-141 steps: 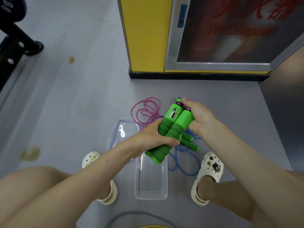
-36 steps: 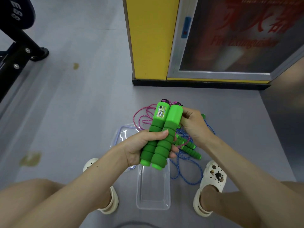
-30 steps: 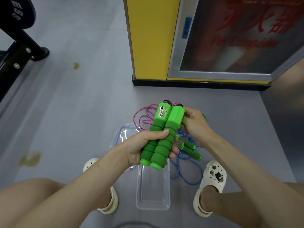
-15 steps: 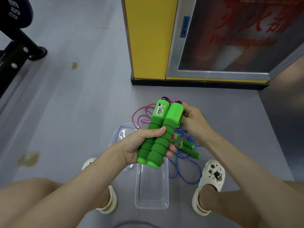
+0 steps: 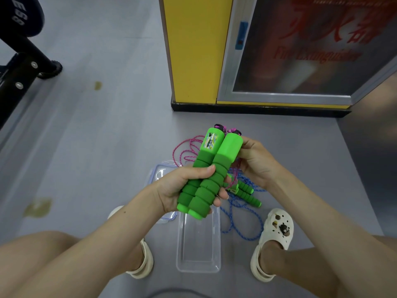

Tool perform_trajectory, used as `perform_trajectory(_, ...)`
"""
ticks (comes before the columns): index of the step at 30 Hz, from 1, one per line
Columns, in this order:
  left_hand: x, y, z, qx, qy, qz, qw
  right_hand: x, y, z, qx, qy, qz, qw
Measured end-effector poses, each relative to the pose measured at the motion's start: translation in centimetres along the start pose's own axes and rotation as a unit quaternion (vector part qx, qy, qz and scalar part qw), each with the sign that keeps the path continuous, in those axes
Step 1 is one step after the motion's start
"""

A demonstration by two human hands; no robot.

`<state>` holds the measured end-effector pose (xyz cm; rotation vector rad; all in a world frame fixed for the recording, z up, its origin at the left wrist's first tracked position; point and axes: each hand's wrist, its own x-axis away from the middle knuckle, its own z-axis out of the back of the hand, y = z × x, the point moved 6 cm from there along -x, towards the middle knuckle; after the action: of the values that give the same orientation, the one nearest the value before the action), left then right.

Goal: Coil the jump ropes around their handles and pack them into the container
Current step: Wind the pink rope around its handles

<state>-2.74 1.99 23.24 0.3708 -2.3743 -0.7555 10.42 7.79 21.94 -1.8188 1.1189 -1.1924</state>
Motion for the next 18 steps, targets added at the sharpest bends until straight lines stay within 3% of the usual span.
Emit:
perform_trajectory(10,-0.1,0.2,0.4,0.012,0.014,-0.006,1.000,0.6,-0.7,-0.1,0.169,0.056,0.053,0.983)
perform_trajectory(13,-0.1,0.1,0.4,0.021,0.019,-0.009,1.000,0.6,-1.1,0.5,0.276,0.112,0.090,0.950)
perform_trajectory(18,-0.2,0.0,0.6,0.027,0.035,-0.011,0.999,0.6,-1.0,0.4,0.357,0.111,0.162,0.913)
